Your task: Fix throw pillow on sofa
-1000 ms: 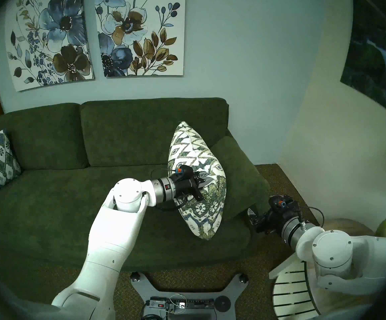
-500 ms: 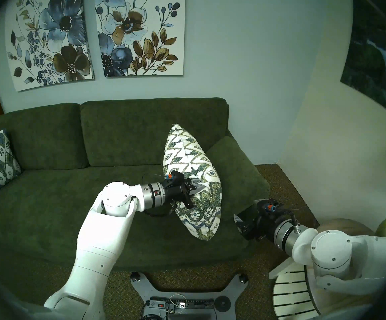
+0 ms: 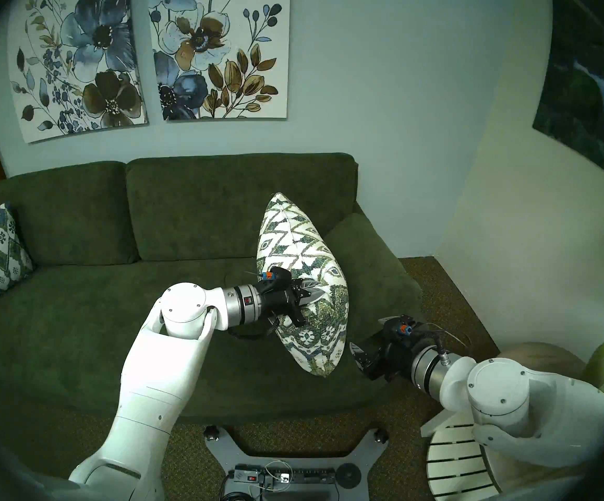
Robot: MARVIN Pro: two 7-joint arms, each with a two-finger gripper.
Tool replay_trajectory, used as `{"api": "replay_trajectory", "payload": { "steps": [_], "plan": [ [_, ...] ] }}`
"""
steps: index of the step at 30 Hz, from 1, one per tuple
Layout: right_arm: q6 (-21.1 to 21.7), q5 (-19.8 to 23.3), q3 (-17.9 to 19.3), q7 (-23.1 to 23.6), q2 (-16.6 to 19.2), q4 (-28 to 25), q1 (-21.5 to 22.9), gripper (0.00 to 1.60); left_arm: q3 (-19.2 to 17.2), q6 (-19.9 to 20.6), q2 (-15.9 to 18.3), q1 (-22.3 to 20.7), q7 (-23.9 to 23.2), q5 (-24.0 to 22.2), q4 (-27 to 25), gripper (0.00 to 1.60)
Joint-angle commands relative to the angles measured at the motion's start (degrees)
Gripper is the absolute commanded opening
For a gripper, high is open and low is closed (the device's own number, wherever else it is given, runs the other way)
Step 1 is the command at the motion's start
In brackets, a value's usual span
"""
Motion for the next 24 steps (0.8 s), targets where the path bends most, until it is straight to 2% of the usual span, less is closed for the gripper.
{"api": "replay_trajectory", "payload": {
  "steps": [1,5,7,8,17,18,21,22,23,24],
  "plan": [
    [1.3,-3.0,-0.7,4.1,-6.6,1.4,6.5,1.6,0.3,0.1,-0.6,-0.4,0.0,-0.3,-1.9,0.0],
    [1.9,-4.1,-2.6,6.4,-9.8,3.2,9.4,1.6,0.4,0.5,-0.5,-0.3,-0.1,-0.2,-2.4,0.0],
    [1.6,-4.3,-2.7,7.4,-9.9,3.3,9.4,1.6,0.5,0.6,-0.5,-0.2,-0.1,-0.1,-2.5,0.0],
    [2.2,-4.7,-3.7,8.1,-11.6,4.2,11.0,1.6,0.5,0.7,-0.5,-0.2,-0.1,-0.1,-2.6,0.0],
    [4.3,-6.8,-6.9,13.5,-17.8,8.7,16.4,1.6,1.3,0.6,-0.3,0.8,-0.2,0.8,-2.7,0.0],
    [4.3,-7.0,-6.8,13.8,-17.5,8.7,16.0,1.6,1.4,0.5,-0.3,0.9,-0.2,0.9,-2.6,0.0],
    [5.7,-8.4,-8.5,15.0,-20.6,11.3,18.9,1.6,1.6,0.3,-0.5,1.0,-0.1,0.9,-2.6,0.0],
    [5.7,-8.9,-8.5,15.2,-20.6,11.4,18.7,1.6,1.7,0.3,-0.6,1.0,-0.1,0.9,-2.7,0.0],
    [6.8,-9.7,-9.7,15.5,-22.9,13.1,21.0,1.6,1.7,0.3,-0.6,1.1,-0.1,0.9,-2.7,0.0],
    [6.1,-10.0,-8.9,15.3,-20.7,11.8,18.7,1.6,1.7,0.3,-0.7,1.1,-0.1,0.9,-2.8,0.0]
  ]
}}
